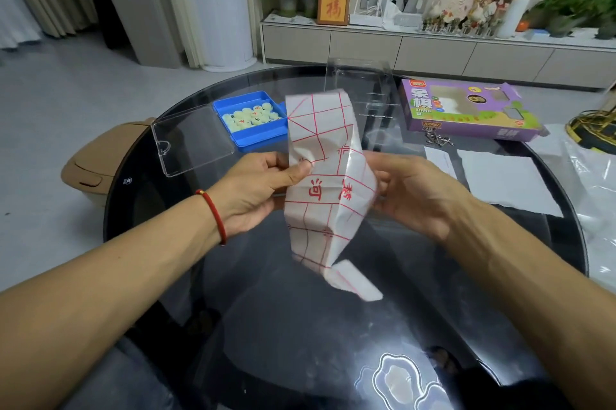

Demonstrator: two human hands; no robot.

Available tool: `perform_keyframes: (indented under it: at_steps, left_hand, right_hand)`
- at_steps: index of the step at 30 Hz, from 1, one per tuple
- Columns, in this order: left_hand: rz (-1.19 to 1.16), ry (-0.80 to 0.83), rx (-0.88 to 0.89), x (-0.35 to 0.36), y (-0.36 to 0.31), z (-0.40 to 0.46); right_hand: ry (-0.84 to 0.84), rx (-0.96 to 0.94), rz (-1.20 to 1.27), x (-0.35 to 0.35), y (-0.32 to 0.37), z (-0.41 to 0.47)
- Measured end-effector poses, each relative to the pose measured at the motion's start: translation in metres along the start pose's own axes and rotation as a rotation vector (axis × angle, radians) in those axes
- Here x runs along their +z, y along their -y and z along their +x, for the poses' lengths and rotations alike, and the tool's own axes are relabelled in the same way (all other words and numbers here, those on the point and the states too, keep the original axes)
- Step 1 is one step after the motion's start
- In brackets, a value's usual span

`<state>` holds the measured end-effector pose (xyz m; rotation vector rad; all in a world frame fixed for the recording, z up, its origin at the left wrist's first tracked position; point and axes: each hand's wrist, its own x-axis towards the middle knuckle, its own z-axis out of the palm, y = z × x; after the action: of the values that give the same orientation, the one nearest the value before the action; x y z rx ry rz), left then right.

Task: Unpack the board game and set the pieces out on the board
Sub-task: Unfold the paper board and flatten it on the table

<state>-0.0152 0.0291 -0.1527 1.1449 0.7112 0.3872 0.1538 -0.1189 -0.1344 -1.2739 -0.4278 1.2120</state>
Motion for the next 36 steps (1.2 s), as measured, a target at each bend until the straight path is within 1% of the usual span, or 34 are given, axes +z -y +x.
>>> perform_keyframes:
  at_steps: [3, 5, 6, 12, 13, 14, 15, 16, 17, 18, 20, 23, 26, 27, 28, 29, 30, 31, 32, 33, 34, 35, 36]
  left_hand:
    - [-0.033, 0.012, 0.012, -0.008, -0.003, 0.002]
    - [-0.072, 0.033, 0.030, -0.015, -0.005, 0.004]
    - [-0.090, 0.038, 0.038, -0.018, -0.006, 0.006]
    - [-0.091, -0.039, 0.030, -0.049, -0.016, 0.016]
    - [0.025, -0.089, 0.038, -0.055, -0.020, 0.017]
    - [0.256, -0.165, 0.046, -0.063, -0.026, 0.017]
    - [0.549, -0.249, 0.042, -0.071, -0.031, 0.017]
    - [0.785, -0.321, 0.050, -0.077, -0.033, 0.017]
    - [0.926, -0.344, 0.067, -0.084, -0.034, 0.017]
    - [0.966, -0.330, 0.070, -0.088, -0.031, 0.017]
    - [0.929, -0.290, 0.050, -0.085, -0.021, 0.013]
    - [1.146, -0.273, 0.058, -0.082, -0.010, 0.016]
    - [1.267, -0.307, -0.057, -0.082, -0.011, 0.014]
    - [1.365, -0.340, -0.062, -0.082, -0.012, 0.013]
    - [1.513, -0.395, -0.018, -0.080, -0.012, 0.010]
    - [1.666, -0.469, 0.077, -0.076, -0.012, 0.006]
    - [1.763, -0.526, 0.217, -0.069, -0.011, 0.003]
    - [1.772, -0.524, 0.363, -0.059, -0.010, 0.000]
    - [1.698, -0.445, 0.471, -0.048, -0.007, -0.002]
    - [1.590, -0.310, 0.524, -0.037, -0.002, -0.004]
    - [1.509, -0.162, 0.526, -0.026, 0.006, -0.005]
    - [1.513, -0.034, 0.496, -0.019, 0.017, -0.003]
    - [1.570, 0.055, 0.449, -0.015, 0.028, 0.000]
  right_hand:
    - [-0.207, -0.121, -0.044, -0.005, 0.002, 0.001]
    - [-0.377, -0.237, -0.235, -0.011, 0.002, 0.002]
    - [-0.429, -0.276, -0.315, -0.013, 0.002, 0.003]
    - [-0.550, -0.290, -0.385, -0.036, 0.008, 0.007]
    - [-0.561, -0.298, -0.420, -0.041, 0.009, 0.008]
    - [-0.566, -0.301, -0.500, -0.046, 0.010, 0.008]
    - [-0.565, -0.301, -0.623, -0.052, 0.010, 0.007]
    - [-0.554, -0.296, -0.753, -0.057, 0.010, 0.007]
    - [-0.531, -0.293, -0.848, -0.061, 0.008, 0.007]
    - [-0.503, -0.283, -0.900, -0.063, 0.007, 0.007]
    - [-0.464, -0.257, -0.993, -0.063, 0.002, 0.007]
    - [-0.409, -0.221, -1.164, -0.059, -0.005, 0.010]
    - [-0.377, -0.137, -1.202, -0.058, -0.007, 0.010]
    - [-0.369, -0.116, -1.208, -0.059, -0.007, 0.009]
    - [-0.362, -0.094, -1.222, -0.060, -0.006, 0.009]
    - [-0.353, -0.079, -1.259, -0.060, -0.004, 0.007]
    - [-0.343, -0.067, -1.300, -0.059, -0.002, 0.006]
    - [-0.332, -0.067, -1.321, -0.058, -0.001, 0.005]
    - [-0.324, -0.082, -1.320, -0.057, 0.000, 0.005]
    - [-0.319, -0.114, -1.300, -0.055, 0.001, 0.005]
    - [-0.314, -0.161, -1.273, -0.054, 0.002, 0.004]
    - [-0.309, -0.208, -1.238, -0.052, 0.003, 0.003]
    - [-0.294, -0.249, -1.191, -0.051, 0.004, 0.002]
